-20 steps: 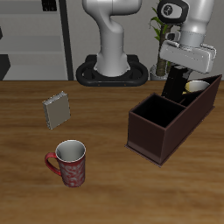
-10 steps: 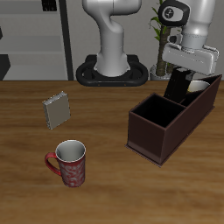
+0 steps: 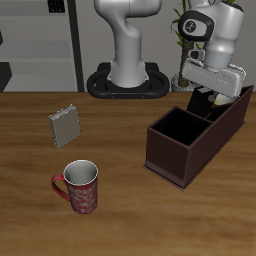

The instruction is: Place the white-yellow mug into the left desk caddy's left compartment and place the black book into the left desk caddy's front compartment

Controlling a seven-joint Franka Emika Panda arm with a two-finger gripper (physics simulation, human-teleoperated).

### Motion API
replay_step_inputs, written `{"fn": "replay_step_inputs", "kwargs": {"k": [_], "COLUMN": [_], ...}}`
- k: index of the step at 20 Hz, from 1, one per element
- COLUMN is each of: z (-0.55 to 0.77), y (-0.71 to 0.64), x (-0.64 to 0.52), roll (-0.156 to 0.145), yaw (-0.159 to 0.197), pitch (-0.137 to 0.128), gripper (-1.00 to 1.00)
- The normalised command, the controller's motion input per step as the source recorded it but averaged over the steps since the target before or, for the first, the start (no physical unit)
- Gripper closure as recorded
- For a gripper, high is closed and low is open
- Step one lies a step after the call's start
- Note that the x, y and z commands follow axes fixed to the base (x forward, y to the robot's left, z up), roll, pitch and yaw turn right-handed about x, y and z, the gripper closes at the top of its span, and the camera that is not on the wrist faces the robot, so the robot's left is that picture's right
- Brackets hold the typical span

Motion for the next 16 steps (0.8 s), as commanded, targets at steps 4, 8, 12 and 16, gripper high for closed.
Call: {"fn": "replay_step_inputs", "kwargs": {"k": [4,8,12,16], "z": [-0.3,-0.48,-0.07,0.18], "y": [-0.07,0.02,-0.01,-0.03], "x": [0.05,0.14,-0.02,-0.1], "roll": [0.005,0.071,0.062,0.012], "yaw": [-0.016,-0.082,-0.035,0.01], "pitch": [0.073,0.194,0.051,-0.032], "gripper": [1.0,1.0,-1.0,-1.0]}}
